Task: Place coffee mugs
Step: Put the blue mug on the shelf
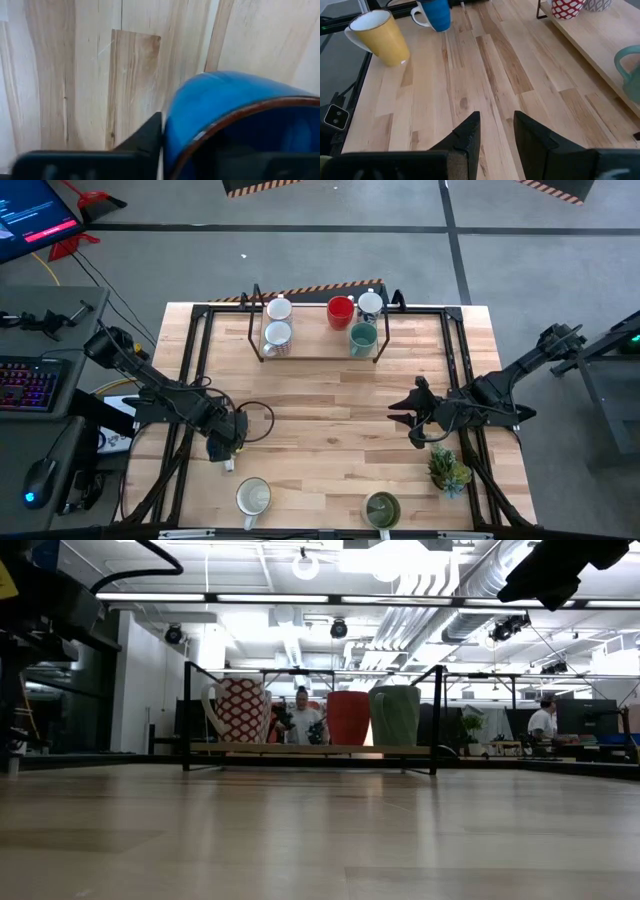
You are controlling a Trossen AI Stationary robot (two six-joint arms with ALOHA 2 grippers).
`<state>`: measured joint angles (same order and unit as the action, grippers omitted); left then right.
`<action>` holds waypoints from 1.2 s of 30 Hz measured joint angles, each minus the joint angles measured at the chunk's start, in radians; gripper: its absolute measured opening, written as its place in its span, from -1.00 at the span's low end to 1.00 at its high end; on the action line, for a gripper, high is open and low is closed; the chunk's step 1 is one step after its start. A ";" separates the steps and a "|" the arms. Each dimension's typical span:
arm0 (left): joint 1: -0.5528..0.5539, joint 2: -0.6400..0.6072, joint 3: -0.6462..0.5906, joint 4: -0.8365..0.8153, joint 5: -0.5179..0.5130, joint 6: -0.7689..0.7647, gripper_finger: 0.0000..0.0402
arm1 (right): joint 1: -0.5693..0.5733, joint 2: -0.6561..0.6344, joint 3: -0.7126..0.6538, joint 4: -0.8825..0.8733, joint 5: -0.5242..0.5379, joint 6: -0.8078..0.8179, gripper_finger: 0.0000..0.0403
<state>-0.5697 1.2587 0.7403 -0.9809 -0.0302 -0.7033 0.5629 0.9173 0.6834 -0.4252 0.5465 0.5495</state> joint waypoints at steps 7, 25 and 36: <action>0.000 0.000 -0.001 0.002 0.049 0.004 -0.95 | 0.000 0.000 0.000 0.000 0.000 0.000 -0.52; 0.133 0.000 0.088 0.010 -0.270 0.156 -0.98 | 0.000 0.000 0.000 -0.005 0.020 -0.019 -0.52; 0.350 0.000 0.342 0.067 -0.351 0.558 -0.98 | 0.000 0.000 0.000 -0.023 0.020 -0.019 -0.52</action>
<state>-0.2199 1.2591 1.0821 -0.9141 -0.3809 -0.1453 0.5629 0.9173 0.6834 -0.4480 0.5663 0.5302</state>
